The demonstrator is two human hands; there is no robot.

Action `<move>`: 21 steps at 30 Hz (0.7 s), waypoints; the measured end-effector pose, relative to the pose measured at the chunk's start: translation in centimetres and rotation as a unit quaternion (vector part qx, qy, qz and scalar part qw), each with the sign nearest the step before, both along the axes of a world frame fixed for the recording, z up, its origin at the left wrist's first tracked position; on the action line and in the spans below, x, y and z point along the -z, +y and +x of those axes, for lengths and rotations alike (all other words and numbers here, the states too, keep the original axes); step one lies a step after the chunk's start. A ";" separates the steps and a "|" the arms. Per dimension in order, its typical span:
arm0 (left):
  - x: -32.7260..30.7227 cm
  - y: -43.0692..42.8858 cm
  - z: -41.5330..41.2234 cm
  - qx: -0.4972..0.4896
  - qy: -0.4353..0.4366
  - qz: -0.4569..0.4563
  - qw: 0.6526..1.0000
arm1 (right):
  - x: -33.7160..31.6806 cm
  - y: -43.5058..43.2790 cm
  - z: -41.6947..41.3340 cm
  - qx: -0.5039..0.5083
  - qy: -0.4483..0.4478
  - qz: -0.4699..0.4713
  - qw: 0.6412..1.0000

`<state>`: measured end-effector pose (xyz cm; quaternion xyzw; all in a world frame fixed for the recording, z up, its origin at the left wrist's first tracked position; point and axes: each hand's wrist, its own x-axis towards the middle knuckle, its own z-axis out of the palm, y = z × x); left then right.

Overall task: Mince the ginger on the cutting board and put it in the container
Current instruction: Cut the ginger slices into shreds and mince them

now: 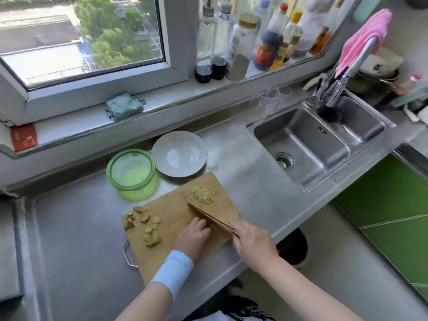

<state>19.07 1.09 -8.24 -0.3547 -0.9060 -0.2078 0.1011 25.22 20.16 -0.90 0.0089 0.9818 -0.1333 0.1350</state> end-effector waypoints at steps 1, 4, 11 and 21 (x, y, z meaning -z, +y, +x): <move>-0.1 0.1 0.2 -0.008 0.001 -0.010 1.000 | 0.2 0.1 0.1 -0.001 0.000 -0.012 1.000; -0.4 0.6 0.7 -0.031 -0.014 -0.020 0.999 | 0.9 0.2 0.5 -0.010 -0.017 -0.064 0.998; 0.4 0.9 1.1 -0.040 -0.004 -0.047 0.998 | 1.7 0.6 0.7 -0.031 -0.020 -0.075 0.996; 0.4 1.3 1.0 -0.036 0.022 -0.041 0.998 | 1.2 0.7 0.9 -0.015 -0.022 -0.087 0.996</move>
